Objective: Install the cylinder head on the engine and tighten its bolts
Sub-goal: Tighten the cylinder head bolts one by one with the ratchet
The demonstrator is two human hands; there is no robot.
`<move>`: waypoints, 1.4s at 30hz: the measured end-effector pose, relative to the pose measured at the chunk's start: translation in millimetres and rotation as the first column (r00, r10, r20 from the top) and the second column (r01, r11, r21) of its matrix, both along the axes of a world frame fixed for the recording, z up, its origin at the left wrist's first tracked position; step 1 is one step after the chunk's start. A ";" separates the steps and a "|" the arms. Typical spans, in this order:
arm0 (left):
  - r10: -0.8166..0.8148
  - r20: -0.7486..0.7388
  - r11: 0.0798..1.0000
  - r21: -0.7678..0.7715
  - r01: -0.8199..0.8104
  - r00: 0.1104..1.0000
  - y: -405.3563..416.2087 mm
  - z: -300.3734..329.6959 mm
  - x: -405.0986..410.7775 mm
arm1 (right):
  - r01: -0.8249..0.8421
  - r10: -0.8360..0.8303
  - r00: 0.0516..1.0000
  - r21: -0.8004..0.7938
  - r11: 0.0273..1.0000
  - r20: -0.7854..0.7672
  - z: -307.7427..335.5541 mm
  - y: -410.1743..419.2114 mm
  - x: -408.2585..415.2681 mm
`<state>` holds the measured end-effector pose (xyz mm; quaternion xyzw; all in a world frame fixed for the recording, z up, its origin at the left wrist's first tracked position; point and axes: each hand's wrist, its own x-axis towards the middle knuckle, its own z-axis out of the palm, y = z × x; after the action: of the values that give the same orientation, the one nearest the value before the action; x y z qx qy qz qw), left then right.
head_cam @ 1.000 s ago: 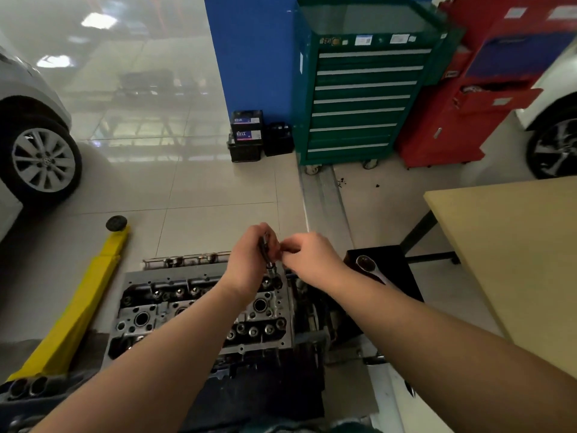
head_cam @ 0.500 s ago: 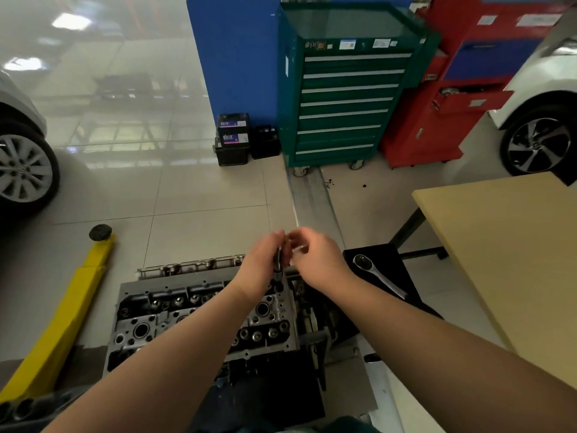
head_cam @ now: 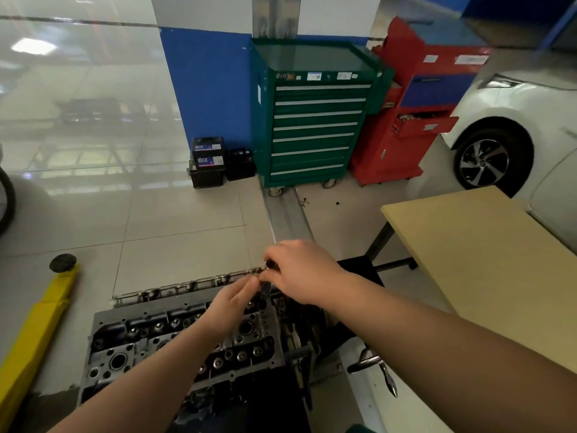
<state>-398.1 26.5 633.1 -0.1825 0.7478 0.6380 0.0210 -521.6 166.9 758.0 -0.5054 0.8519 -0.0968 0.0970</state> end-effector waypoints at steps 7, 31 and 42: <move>0.036 -0.144 0.855 -0.507 -0.104 0.989 8.1 -24.9 2.3 | 0.145 -0.122 0.953 0.062 0.988 -0.277 -5.0 -16.4 23.1; 0.117 -0.293 0.918 -0.332 -0.215 0.949 22.5 0.7 -8.0 | 0.186 -0.154 0.974 0.201 0.962 -0.165 9.0 -10.4 30.2; 0.022 -0.284 0.946 -0.304 -0.111 0.959 20.1 12.7 -7.1 | 0.141 -0.111 0.981 0.196 0.970 -0.157 12.7 -6.1 28.9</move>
<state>-405.1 46.6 645.8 -0.1178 0.8293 0.5292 -0.1351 -492.7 160.8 770.7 -0.4429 0.8927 0.0228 0.0803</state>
